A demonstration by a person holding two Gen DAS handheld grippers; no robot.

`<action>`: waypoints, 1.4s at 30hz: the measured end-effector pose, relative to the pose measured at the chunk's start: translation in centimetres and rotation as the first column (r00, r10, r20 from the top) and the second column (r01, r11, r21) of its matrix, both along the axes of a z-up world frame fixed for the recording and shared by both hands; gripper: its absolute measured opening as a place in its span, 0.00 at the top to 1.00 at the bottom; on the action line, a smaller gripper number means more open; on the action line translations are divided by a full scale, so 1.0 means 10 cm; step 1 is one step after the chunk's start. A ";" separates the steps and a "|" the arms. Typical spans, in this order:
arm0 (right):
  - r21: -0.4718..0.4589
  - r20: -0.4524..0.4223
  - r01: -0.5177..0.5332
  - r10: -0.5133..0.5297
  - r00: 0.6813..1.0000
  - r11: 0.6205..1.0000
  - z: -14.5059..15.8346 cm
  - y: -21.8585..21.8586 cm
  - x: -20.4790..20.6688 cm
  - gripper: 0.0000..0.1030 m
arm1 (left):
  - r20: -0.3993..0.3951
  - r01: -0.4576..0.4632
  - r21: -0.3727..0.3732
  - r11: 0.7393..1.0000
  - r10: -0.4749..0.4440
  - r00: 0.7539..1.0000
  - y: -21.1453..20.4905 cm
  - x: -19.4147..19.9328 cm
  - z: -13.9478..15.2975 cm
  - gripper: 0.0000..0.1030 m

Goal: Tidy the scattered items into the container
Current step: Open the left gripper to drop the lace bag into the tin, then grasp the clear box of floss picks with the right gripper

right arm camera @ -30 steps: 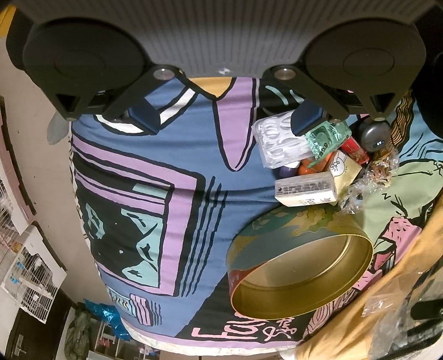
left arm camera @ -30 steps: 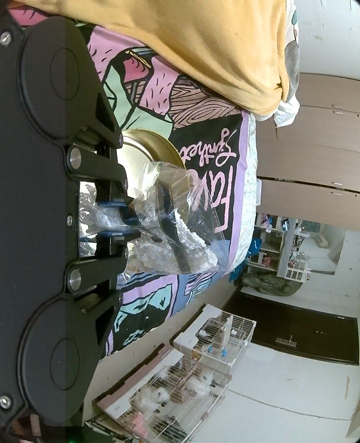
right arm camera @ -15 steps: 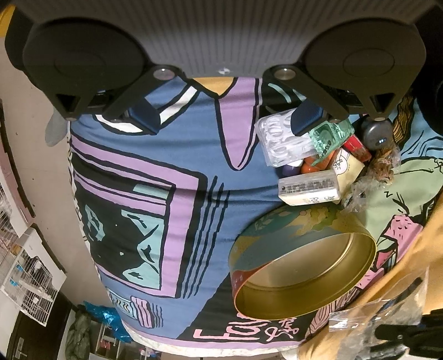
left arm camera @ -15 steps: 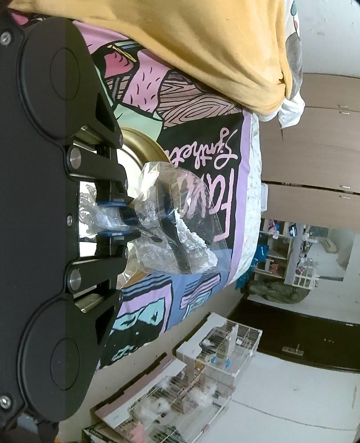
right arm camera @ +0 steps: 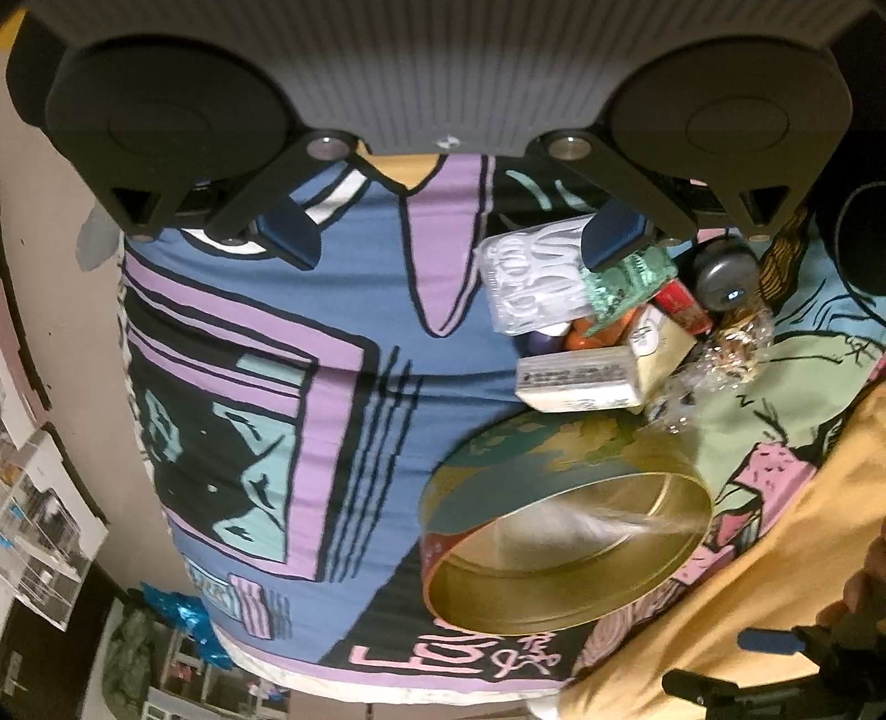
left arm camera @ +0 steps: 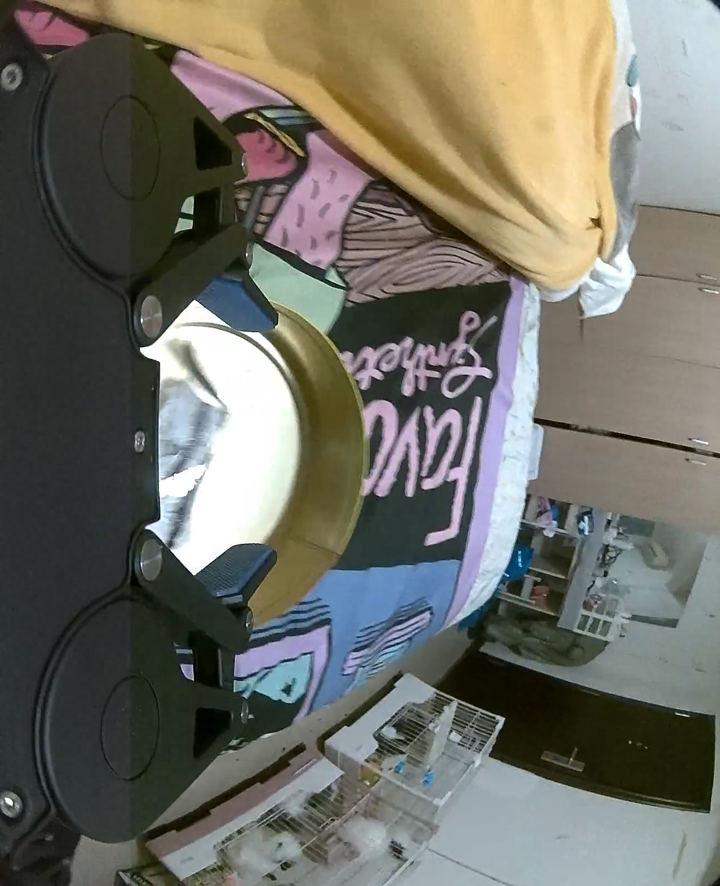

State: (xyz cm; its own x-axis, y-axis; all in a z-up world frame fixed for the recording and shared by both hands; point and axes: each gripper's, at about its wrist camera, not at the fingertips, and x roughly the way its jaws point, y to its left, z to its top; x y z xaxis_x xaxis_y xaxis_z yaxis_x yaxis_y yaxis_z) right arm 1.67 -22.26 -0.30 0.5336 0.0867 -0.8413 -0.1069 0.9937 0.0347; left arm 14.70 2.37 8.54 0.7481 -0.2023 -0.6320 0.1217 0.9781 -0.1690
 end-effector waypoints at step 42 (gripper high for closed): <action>-0.047 -0.129 -0.195 0.188 0.974 0.980 -0.63 0.60 0.29 0.15 | -0.215 0.106 -0.032 0.994 -0.111 0.970 0.21 -1.54 -0.93 0.17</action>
